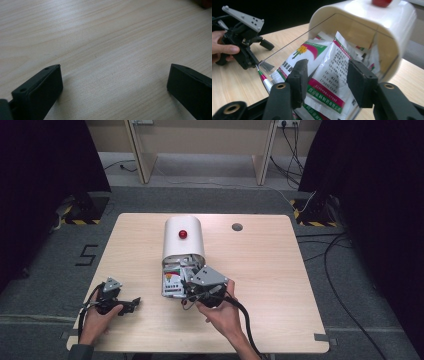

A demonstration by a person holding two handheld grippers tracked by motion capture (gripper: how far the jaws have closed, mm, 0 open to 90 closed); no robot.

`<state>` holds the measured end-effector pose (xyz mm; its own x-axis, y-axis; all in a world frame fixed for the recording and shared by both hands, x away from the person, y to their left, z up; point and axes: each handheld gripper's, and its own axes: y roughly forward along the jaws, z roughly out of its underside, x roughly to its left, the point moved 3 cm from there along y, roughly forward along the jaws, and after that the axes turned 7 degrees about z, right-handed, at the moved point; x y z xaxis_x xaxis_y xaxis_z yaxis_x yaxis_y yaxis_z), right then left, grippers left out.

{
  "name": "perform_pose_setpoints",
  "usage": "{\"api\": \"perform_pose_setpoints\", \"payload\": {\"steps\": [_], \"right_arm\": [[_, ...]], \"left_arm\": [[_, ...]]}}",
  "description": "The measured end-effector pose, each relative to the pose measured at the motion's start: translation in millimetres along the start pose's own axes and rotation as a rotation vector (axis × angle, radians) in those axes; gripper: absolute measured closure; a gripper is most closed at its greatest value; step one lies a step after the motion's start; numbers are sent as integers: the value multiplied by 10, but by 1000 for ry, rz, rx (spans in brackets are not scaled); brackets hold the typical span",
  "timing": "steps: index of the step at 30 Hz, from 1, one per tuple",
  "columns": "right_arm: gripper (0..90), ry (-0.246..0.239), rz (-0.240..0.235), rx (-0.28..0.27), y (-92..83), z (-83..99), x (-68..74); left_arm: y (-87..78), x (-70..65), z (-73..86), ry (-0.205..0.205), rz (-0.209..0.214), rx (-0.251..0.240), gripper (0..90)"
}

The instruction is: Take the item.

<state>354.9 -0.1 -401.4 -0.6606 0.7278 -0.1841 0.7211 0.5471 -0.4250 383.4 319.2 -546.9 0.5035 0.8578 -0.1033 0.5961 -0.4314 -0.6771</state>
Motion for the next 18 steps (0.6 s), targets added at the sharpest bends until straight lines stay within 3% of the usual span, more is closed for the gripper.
{"api": "perform_pose_setpoints", "payload": {"steps": [4, 7, 13, 18], "right_arm": [[552, 18, 20, -9, -95, 7, -75], [580, 17, 66, 3, -150, 51, -165], [651, 32, 40, 3, -118, 108, -178], [706, 22, 46, -15, -91, 92, -181]], "left_arm": [[0, 0, 0, 0, 0, 0, 0], [0, 0, 0, 0, 0, 0, 0], [0, 0, 0, 0, 0, 0, 0], [0, 0, 0, 0, 0, 0, 0]]}}
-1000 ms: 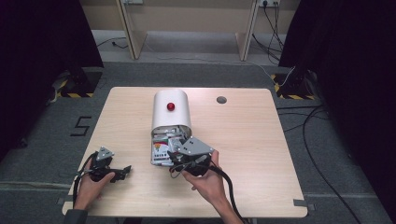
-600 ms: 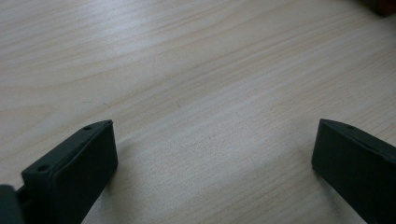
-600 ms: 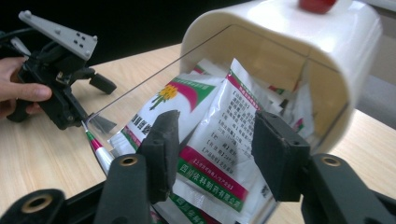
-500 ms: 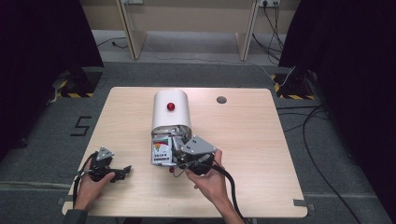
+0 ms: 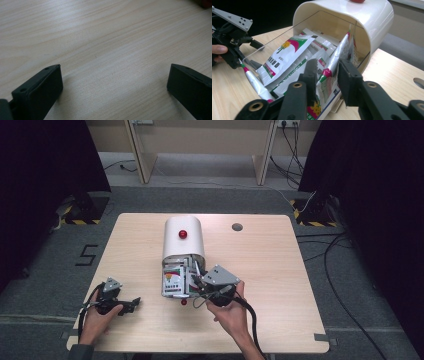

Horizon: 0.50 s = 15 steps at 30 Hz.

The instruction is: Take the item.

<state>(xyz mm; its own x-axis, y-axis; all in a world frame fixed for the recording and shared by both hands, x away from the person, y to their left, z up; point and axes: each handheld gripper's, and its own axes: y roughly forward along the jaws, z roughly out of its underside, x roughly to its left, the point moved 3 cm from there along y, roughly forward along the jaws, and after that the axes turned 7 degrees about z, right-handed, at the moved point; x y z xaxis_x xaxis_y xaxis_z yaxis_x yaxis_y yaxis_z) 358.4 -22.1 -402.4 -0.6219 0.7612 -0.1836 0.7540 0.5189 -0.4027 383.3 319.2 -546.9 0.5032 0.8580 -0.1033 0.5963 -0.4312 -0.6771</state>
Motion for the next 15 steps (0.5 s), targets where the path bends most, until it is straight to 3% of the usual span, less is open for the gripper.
{"api": "perform_pose_setpoints", "payload": {"steps": [3, 7, 15], "right_arm": [[753, -9, -2, 9, 30, 8, -5], [843, -20, -5, -24, -5, 32, -37], [853, -4, -48, -78, -156, -32, -65]], "left_arm": [[0, 0, 0, 0, 0, -1, 0], [1, 0, 0, 0, 0, -1, 0], [0, 0, 0, -1, 0, -1, 0]]}}
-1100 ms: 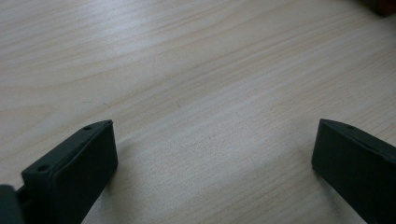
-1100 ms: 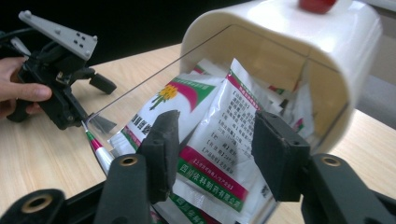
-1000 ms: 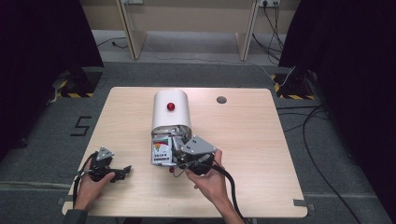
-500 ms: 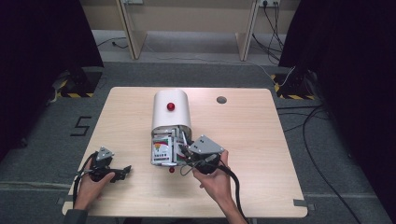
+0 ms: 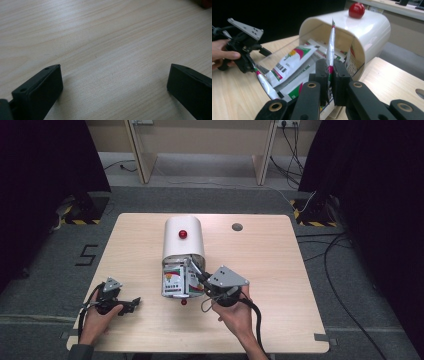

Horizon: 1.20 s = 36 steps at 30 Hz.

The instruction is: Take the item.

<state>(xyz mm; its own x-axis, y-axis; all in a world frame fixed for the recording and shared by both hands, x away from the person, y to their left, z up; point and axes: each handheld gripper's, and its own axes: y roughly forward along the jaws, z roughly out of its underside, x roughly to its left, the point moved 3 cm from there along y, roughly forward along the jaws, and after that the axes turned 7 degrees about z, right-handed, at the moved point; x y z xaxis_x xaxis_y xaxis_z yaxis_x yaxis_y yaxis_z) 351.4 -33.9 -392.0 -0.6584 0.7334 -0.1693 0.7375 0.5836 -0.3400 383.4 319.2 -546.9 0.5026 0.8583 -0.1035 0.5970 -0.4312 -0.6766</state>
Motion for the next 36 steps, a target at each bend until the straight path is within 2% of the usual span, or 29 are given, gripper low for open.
{"api": "perform_pose_setpoints", "payload": {"steps": [4, 9, 14, 17, 18, 19, 24, 30, 36], "right_arm": [[854, 10, -16, -29, -101, -40, -36], [857, 15, -10, -44, -183, -70, -96], [858, 29, 9, -73, -342, -97, -216], [859, 29, 32, -83, -449, -92, -307], [858, 35, 50, -87, -519, -75, -378], [858, 35, 50, -87, -519, -75, -378], [859, 57, 101, -78, -651, 56, -588], [859, 85, 130, -63, -692, 217, -729], [858, 142, 150, -60, -689, 403, -852]], "left_arm": [[0, 0, 0, 1, 0, 1, 0], [0, 0, 0, 0, 0, 0, 0], [0, 0, 0, 1, 0, 0, 0], [0, 0, 0, 0, 0, 0, 0], [0, 0, 0, 0, 0, 0, 0], [0, 0, 0, 1, 0, 0, 0], [1, 0, 0, 0, 0, -1, 0], [1, 0, 0, 0, 0, -1, 0], [1, 0, 0, 0, 0, -1, 0]]}}
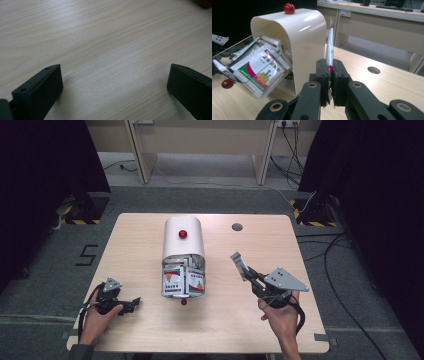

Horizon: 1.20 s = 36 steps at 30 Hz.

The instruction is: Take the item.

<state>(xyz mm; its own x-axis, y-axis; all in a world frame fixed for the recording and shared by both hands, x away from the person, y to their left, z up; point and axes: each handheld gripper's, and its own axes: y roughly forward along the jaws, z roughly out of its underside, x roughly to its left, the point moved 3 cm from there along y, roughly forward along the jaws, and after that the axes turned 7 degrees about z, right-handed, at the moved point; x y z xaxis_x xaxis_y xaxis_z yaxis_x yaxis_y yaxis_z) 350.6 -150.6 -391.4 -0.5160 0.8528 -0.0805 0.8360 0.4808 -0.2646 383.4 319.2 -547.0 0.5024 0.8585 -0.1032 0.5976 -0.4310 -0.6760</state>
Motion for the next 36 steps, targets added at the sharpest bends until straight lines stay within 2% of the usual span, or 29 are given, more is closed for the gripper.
{"api": "perform_pose_setpoints", "payload": {"steps": [6, 20, 30, 36], "right_arm": [[859, 0, 11, 17, 57, 69, -72], [858, -1, 28, 36, 137, 144, -136], [859, 21, 62, 102, 289, 352, -276], [858, 8, 77, 133, 363, 437, -314]], "left_arm": [[0, -1, 0, -2, 0, -1, 0], [0, -1, 0, -2, 0, 0, 0], [0, -1, 0, -2, 1, -1, 0], [0, -1, 0, -2, 1, -1, 0]]}}
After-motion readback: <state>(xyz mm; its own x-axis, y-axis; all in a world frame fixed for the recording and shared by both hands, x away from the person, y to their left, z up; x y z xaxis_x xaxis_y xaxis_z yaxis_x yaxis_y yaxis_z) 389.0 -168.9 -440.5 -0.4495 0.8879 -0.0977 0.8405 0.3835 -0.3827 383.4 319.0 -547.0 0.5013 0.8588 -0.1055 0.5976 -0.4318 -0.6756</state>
